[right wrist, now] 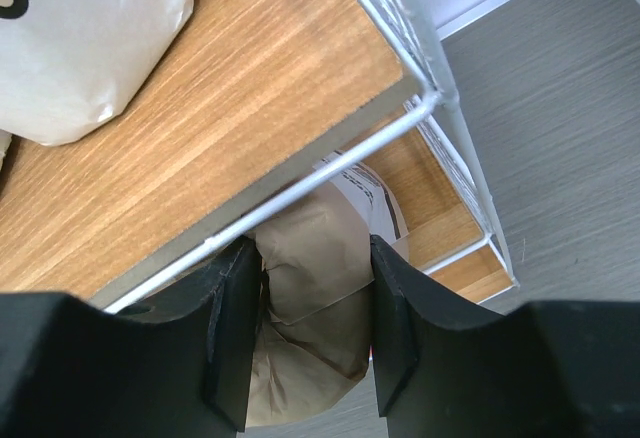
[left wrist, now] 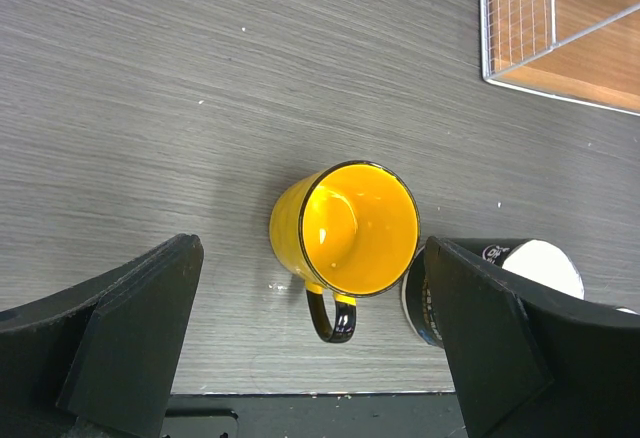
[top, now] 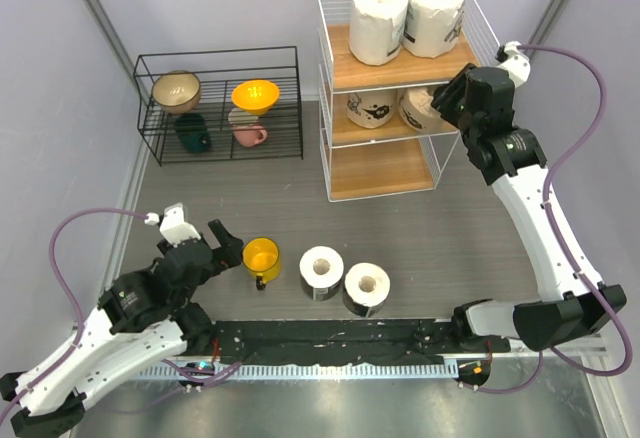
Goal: Place and organize the paper towels onto the shelf
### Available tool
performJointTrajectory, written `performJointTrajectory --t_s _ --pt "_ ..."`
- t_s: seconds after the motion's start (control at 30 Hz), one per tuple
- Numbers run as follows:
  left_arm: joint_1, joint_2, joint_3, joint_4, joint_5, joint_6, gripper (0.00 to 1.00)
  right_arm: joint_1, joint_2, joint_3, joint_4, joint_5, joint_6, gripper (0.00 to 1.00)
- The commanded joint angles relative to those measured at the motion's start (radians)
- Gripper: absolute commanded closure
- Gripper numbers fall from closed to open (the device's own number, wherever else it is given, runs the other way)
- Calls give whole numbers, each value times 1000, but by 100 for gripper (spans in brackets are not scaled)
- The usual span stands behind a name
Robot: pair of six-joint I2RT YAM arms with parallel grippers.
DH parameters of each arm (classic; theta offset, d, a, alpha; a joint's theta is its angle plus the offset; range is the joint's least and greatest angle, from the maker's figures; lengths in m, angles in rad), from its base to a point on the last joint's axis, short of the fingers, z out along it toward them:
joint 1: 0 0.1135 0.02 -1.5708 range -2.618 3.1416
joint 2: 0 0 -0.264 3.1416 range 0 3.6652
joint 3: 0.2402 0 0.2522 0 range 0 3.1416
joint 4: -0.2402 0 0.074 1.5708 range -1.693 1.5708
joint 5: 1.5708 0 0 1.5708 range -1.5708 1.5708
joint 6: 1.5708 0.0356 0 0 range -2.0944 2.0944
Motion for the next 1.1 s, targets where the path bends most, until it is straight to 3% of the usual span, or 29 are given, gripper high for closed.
performJointTrajectory --t_s 0.0,1.07 --pt "-5 -9 21 5 -19 -12 0 -3 -75 -30 176 33 54 69" --pt "-5 -16 18 17 -20 0 0 -3 -39 -134 300 56 109 68"
